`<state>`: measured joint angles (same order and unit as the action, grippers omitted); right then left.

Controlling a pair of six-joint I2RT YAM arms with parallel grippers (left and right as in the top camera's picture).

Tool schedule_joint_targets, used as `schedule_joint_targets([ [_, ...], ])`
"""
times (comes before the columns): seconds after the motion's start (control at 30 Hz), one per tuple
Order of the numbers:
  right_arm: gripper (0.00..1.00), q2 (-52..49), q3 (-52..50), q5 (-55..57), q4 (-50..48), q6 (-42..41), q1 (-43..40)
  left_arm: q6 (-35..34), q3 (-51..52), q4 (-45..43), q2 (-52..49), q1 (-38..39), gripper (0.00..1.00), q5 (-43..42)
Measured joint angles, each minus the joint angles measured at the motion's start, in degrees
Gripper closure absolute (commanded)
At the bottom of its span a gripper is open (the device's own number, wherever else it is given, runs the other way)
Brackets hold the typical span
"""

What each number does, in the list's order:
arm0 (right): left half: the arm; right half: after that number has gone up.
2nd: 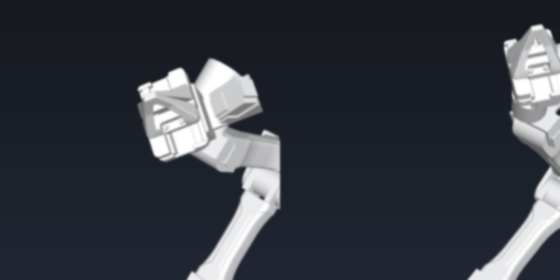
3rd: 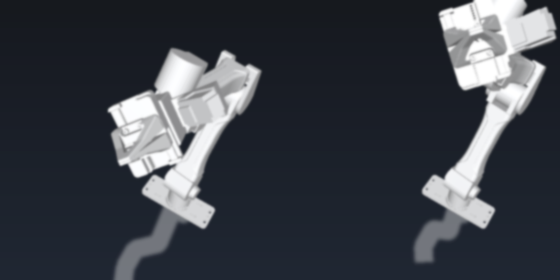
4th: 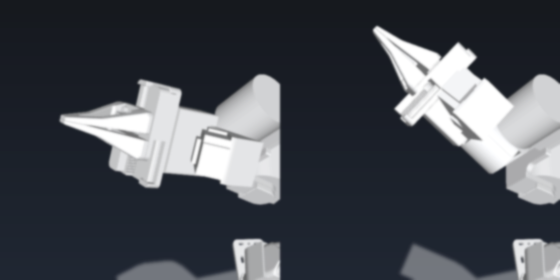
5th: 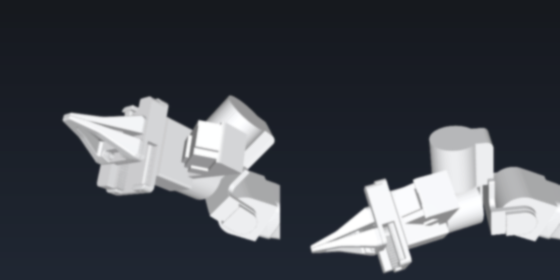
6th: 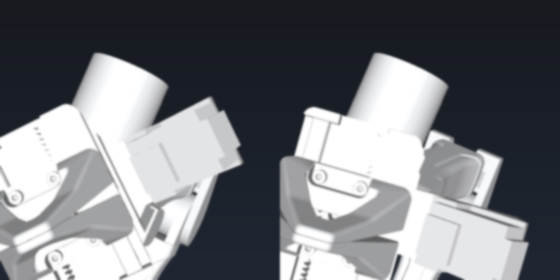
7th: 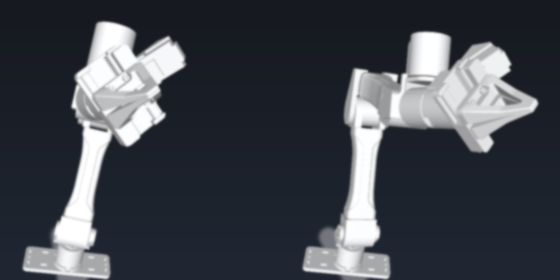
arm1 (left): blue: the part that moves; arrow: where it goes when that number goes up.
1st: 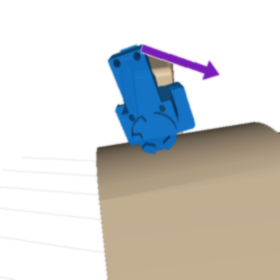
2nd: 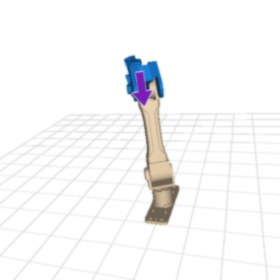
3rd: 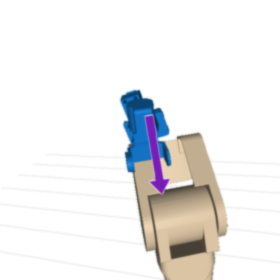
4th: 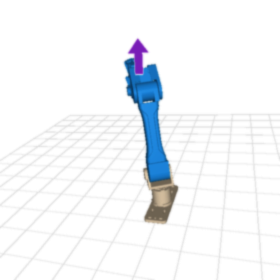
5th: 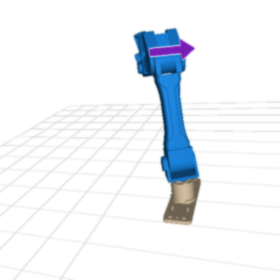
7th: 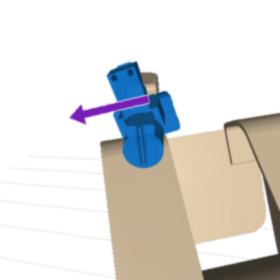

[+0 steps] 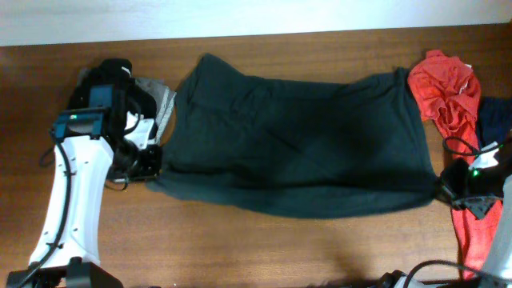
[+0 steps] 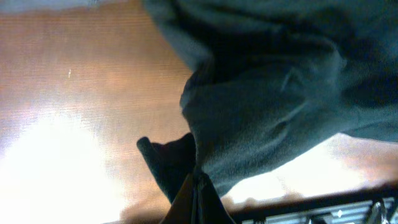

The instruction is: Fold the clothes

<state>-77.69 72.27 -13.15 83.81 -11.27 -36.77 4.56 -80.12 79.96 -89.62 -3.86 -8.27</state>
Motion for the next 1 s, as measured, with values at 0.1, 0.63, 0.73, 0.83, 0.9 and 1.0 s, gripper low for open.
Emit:
schedule_joint_targets([
  [0.1,0.95,0.94,0.00,4.68,1.27,-0.55,0.02,-0.02,-0.02,3.96,0.02,-2.64,1.00,0.00],
  [0.63,0.92,-8.41,-0.44,-2.03,-15.54,-0.98,0.09,0.46,0.22,-18.99,-0.22,-4.39,1.00,-2.21],
  [0.73,0.95,-10.19,-0.44,-2.60,-16.15,-0.96,0.09,0.46,0.22,-20.11,-2.34,-3.26,1.00,-2.82],
  [0.83,0.96,-10.10,-0.39,-2.64,-14.82,-0.70,0.09,0.48,0.22,-17.38,-3.72,-1.95,1.00,-3.30],
  [0.9,0.96,-8.98,0.42,-2.62,-11.26,-0.48,0.09,0.63,-1.07,-12.87,-3.69,-1.95,1.00,-3.45],
  [1.0,0.96,-3.37,2.78,-2.62,-5.60,-0.22,0.09,1.51,-5.29,-7.17,-3.10,-1.99,1.00,-4.57],
])
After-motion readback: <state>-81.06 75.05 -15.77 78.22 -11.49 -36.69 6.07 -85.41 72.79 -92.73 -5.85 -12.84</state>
